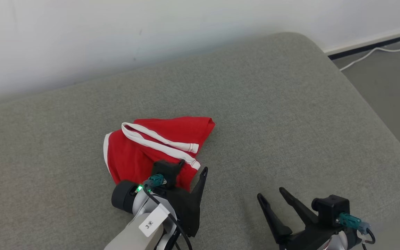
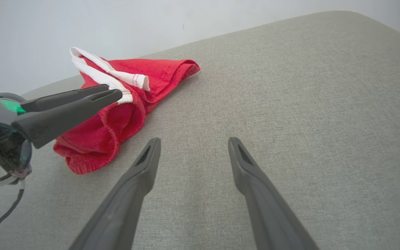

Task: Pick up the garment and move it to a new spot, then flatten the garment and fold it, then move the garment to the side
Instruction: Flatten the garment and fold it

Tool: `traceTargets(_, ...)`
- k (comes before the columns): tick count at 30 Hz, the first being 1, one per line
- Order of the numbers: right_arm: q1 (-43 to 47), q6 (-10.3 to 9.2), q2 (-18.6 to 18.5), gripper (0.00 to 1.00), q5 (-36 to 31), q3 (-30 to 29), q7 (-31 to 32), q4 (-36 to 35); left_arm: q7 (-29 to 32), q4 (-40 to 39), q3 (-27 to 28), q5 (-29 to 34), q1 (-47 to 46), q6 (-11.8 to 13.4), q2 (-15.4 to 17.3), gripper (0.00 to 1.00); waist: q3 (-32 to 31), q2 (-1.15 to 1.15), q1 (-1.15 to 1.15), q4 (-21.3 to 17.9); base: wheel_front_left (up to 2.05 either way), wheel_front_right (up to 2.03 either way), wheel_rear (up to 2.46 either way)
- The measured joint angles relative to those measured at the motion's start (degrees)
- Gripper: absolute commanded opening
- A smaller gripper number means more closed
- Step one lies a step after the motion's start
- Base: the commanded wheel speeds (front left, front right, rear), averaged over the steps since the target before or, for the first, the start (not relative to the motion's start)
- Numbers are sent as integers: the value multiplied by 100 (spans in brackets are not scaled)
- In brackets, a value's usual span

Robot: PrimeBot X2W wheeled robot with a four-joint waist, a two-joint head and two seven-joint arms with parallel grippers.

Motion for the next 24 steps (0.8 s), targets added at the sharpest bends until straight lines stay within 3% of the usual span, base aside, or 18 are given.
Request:
traceTargets(6,-3,-27,5,100,21,-120,-79,12,191,326,-147,337,-191,65,-3,100,231,0,0,-84,0,0,0)
traceTargets(12,-106,-26,49,100,36,-112,-116,26,315,524,-250,650,-308,108,-7,100,247,0,0,80,0,0,0)
traceTargets(13,-111,-26,54,100,37,-108,-116,27,314,520,-246,648,-310,115,-5,41,244,0,0,109,0,0,0)
traceTargets(14,-110,-25,55,100,40,-103,-118,34,314,510,-242,647,-311,115,-4,0,241,0,0,139,0,0,0)
traceTargets(20,-117,-23,54,100,40,-96,-159,81,200,386,-130,559,-316,118,-4,0,211,0,0,277,0,0,0)
traceTargets(24,-110,-23,36,100,41,-130,-167,115,-115,214,328,392,-318,120,-19,0,180,0,0,354,0,0,0)
